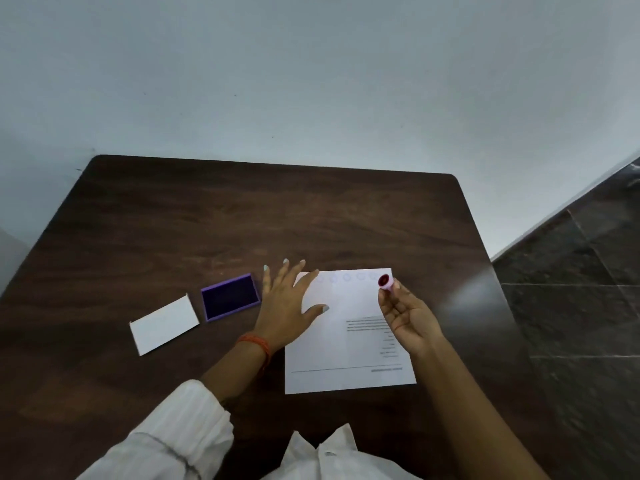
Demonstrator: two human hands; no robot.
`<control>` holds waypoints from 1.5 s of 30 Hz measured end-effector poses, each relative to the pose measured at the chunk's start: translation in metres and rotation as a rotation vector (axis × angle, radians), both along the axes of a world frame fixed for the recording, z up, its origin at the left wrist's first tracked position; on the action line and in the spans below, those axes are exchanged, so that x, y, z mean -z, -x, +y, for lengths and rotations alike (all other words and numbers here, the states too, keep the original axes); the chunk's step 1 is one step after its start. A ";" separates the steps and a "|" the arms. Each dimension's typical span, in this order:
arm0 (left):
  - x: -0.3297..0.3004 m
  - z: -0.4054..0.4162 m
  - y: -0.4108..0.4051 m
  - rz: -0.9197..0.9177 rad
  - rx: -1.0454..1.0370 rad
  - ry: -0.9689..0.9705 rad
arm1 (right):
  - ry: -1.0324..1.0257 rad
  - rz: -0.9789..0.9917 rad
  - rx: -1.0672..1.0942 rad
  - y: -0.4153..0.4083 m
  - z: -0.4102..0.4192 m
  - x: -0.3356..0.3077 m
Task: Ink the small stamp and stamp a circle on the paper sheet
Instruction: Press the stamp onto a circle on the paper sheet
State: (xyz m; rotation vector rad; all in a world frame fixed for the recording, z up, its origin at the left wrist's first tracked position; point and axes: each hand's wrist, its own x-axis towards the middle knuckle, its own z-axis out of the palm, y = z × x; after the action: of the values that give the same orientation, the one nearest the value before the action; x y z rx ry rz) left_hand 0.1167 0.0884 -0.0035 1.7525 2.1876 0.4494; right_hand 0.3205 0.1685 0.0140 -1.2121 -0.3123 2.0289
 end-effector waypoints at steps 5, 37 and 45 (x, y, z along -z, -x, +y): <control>0.013 0.017 -0.018 0.040 0.082 0.014 | -0.140 -0.274 0.077 -0.011 0.022 0.009; 0.039 0.045 -0.034 0.003 0.209 0.113 | -1.079 -1.443 -0.627 0.012 0.050 0.033; 0.042 0.044 -0.033 -0.025 0.205 0.098 | -1.188 -1.489 -0.641 0.011 0.054 0.038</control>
State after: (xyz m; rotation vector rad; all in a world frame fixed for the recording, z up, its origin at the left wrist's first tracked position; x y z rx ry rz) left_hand 0.1496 0.1327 -0.0457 1.8814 1.9522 0.3081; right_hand 0.3093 0.2229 -0.0242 -1.5285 -2.3575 0.4824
